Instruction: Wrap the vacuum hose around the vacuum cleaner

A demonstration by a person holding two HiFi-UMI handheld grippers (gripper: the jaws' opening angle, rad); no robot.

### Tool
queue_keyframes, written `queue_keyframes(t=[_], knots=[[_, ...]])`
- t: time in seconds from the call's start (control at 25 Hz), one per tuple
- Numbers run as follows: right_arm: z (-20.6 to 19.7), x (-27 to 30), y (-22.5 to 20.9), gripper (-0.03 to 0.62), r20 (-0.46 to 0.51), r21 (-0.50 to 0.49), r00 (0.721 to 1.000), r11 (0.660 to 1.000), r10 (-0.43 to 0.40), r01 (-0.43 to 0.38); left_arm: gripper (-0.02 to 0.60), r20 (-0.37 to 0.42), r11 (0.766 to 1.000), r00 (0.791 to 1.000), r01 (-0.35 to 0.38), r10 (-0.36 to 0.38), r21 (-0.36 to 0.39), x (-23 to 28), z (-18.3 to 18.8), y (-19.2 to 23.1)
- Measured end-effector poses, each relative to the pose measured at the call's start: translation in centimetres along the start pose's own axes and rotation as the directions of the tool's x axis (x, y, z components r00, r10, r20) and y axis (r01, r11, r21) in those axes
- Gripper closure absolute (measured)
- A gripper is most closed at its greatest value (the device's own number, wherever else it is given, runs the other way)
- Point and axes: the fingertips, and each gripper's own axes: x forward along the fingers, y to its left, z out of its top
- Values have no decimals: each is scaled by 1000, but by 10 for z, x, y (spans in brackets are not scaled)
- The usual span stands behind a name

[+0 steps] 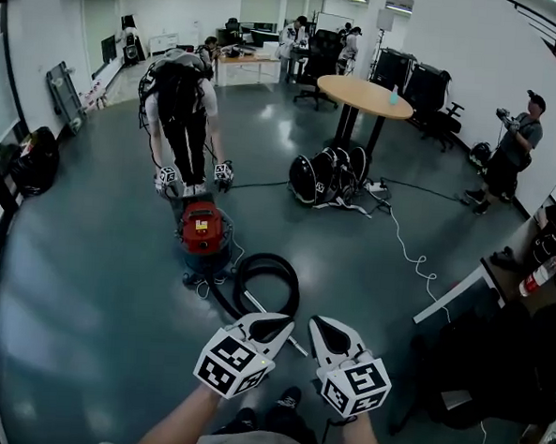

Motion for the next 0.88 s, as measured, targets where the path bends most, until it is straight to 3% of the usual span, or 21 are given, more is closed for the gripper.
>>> queue_keyframes(t=[0.48, 0.88], knots=[[43, -12, 22, 591, 79, -25, 997, 999, 23, -21, 575, 49, 999, 999, 7, -10, 49, -21, 31, -17], [49, -11, 27, 591, 85, -34, 996, 999, 29, -26, 575, 53, 999, 998, 21, -24, 50, -23, 34, -20]])
